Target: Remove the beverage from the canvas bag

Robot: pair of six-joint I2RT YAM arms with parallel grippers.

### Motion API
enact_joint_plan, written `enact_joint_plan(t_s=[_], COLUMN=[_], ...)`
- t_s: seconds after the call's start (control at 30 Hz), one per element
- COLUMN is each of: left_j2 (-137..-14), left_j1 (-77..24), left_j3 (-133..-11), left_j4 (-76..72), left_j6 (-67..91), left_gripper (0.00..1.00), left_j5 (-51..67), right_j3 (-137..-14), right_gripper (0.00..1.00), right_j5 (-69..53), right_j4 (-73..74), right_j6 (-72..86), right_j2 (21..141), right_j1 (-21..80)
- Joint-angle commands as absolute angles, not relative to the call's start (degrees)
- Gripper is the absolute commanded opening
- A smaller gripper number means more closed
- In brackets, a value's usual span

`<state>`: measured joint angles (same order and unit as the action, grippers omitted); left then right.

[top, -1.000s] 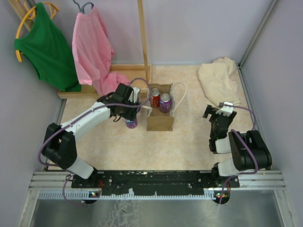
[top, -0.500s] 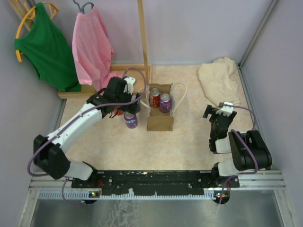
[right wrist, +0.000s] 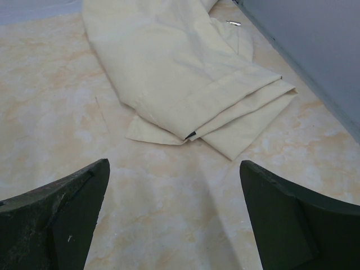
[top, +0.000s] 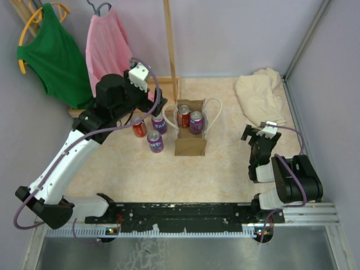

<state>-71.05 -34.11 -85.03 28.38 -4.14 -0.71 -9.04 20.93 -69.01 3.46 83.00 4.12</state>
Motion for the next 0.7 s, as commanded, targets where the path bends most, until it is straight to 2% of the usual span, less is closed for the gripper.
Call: enact_joint_plan(t_s=[0.0,0.17,0.47,0.67], left_j2=[-75.3,-84.3,-98.4,-102.6], left_j1=[-36.2,-37.0,-37.2,-37.3], left_j3=[-85.9,-91.6,-98.4,-97.6], left_j4=[23.1,24.0,26.0,23.1], left_j6=[-11.1,-15.7,-18.8,-20.4], left_gripper=[0.99,0.97,0.97,1.00], left_j5=[8.9,17.6,16.5,18.9], right_j3=[-9.8,-9.8,-9.8,-9.8], right_gripper=[0.99,0.99,0.99,0.99], right_j5=[22.0,22.0,22.0,22.0], right_j4=[-71.5,-71.5,-71.5,-71.6], right_j6=[2.8,2.8,2.8,2.8], right_j2=[83.2,83.1,83.1,83.2], right_j1=[4.6,4.6,4.5,4.6])
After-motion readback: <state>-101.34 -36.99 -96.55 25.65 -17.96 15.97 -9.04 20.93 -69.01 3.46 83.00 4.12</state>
